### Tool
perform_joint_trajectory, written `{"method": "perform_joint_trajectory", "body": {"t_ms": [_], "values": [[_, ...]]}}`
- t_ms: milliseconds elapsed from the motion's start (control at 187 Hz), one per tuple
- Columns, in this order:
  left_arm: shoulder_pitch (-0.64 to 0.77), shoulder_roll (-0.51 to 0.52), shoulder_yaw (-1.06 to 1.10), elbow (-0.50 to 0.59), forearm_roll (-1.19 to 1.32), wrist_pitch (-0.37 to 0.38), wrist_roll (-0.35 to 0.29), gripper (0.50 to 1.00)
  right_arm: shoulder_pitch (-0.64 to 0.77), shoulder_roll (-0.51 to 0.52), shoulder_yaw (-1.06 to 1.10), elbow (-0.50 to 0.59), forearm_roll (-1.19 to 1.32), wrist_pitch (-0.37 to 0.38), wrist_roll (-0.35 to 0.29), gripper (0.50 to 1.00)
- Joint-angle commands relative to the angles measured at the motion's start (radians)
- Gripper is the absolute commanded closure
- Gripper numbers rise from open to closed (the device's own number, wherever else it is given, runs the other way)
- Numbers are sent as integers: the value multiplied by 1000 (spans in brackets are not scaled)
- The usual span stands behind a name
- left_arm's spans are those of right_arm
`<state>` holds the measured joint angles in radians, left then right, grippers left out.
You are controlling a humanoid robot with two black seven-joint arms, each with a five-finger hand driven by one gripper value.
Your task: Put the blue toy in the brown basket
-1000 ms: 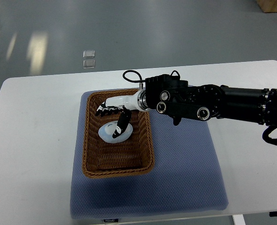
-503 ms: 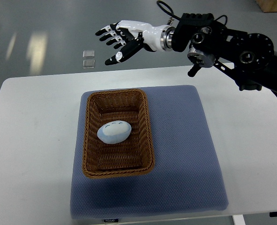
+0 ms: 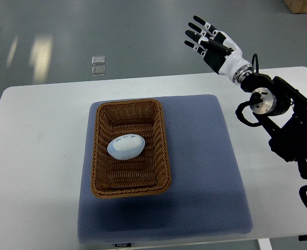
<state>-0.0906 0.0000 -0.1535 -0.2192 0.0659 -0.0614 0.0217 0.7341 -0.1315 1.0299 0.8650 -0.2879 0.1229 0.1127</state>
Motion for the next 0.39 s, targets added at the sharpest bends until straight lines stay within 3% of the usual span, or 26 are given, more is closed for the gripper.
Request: {"method": "perform_joint_trajectory", "body": {"t_ms": [0, 380], "values": [[0, 0, 0, -2, 0, 0, 0, 500, -59, 27, 47, -15, 35, 3, 8, 599], [0, 0, 0, 0, 0, 0, 0, 500, -140, 62, 47, -26, 127, 64, 25, 591]]}}
